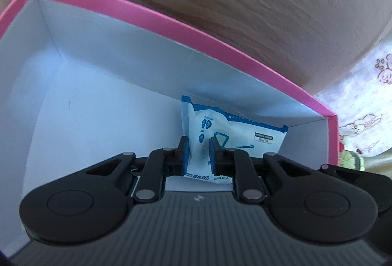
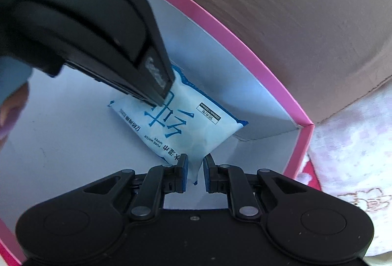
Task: Organize objects
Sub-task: 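Lower the wipe pack into the pink box with the left tool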
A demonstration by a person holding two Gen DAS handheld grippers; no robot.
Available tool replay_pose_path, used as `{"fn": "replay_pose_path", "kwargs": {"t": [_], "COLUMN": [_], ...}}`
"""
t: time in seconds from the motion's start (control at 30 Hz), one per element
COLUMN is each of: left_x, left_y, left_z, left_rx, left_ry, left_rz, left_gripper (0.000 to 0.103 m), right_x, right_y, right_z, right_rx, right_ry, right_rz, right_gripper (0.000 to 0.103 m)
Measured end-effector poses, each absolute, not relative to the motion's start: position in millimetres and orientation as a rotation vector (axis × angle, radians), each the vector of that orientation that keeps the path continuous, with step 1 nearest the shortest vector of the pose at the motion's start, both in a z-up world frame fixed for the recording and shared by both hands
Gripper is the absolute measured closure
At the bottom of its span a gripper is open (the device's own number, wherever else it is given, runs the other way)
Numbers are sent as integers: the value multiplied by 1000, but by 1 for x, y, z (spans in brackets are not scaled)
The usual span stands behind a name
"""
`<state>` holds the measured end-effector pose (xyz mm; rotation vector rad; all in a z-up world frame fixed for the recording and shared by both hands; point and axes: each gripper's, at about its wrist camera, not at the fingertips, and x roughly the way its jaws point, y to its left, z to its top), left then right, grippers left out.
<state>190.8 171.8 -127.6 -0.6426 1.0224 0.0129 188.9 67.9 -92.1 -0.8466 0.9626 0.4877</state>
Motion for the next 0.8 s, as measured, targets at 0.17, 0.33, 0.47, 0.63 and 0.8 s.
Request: {"fn": "replay_pose_path", "kwargs": {"t": [0.17, 0.33, 0.47, 0.63, 0.8], "left_x": [191, 193, 197, 201, 205], "left_y": [173, 174, 166, 154, 150], "left_z": [-130, -132, -129, -125, -120], "left_rx": [-672, -715, -707, -651, -640], "left_ry": [1010, 1020, 1016, 1011, 1019], "left_rz": [6, -33, -62, -46, -29], "left_gripper": [88, 90, 93, 95, 95], "right_x": [183, 176, 178, 179, 174], "right_y": [53, 24, -6, 8, -6], "right_z": [-79, -57, -48, -33, -27], "right_rx": [-770, -629, -496, -366, -285], "right_ry": [925, 882, 875, 859, 857], "right_rz": [526, 581, 593, 620, 656], "right_gripper": [84, 82, 82, 87, 87]}}
